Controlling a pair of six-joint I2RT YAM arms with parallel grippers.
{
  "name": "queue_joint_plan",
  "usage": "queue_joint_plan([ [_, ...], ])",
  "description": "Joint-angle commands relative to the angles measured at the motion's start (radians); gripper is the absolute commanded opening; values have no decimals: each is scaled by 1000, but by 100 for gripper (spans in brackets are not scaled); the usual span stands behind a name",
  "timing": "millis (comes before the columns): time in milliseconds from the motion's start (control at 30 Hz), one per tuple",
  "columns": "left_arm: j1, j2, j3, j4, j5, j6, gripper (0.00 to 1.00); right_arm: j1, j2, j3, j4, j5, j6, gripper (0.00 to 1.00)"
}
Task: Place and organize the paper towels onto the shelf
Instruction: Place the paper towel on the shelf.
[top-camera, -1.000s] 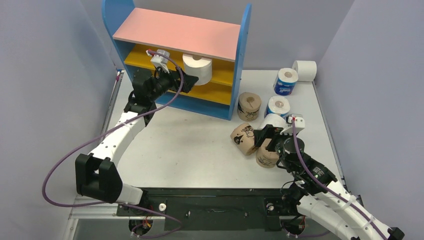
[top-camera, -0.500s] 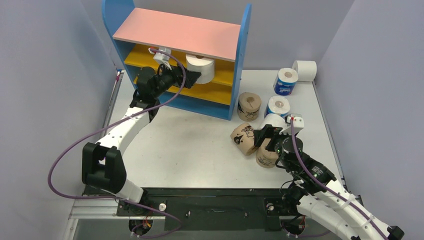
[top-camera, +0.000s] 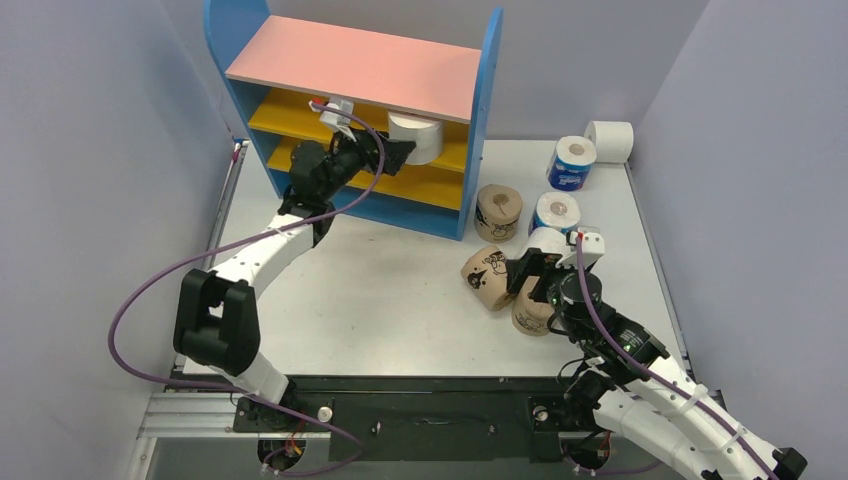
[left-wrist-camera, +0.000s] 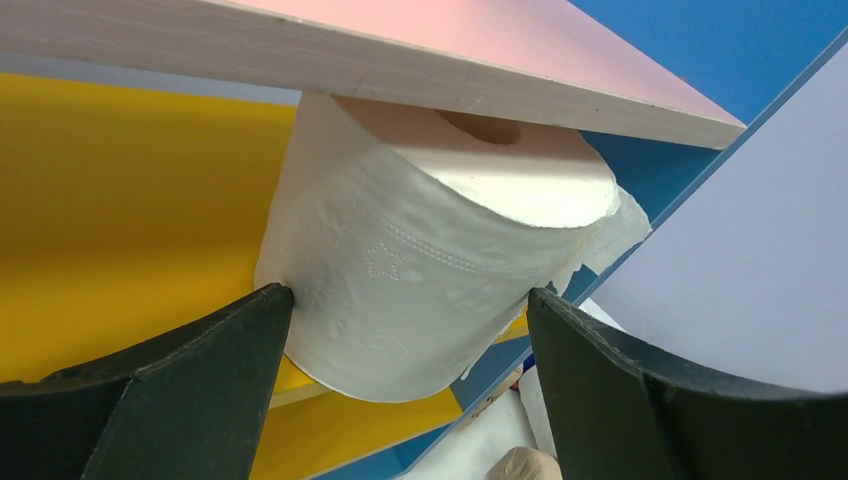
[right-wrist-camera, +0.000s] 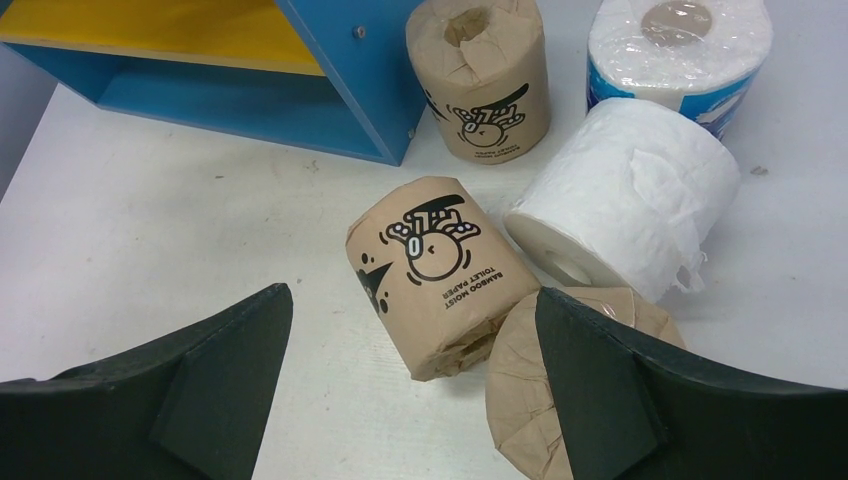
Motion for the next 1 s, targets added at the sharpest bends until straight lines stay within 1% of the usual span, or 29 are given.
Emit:
queue_joint_plan([
  [0,-25,20,2,146,-51,-21,86,6,5,0,25,27,-15,87],
  [333,-46,62,22,201,-128,-21,86,5,-1,-5,23,38,-14,87],
  [967,-99,186,107,248,-146,-29,86,5,-1,-9,16,35,-14,87],
])
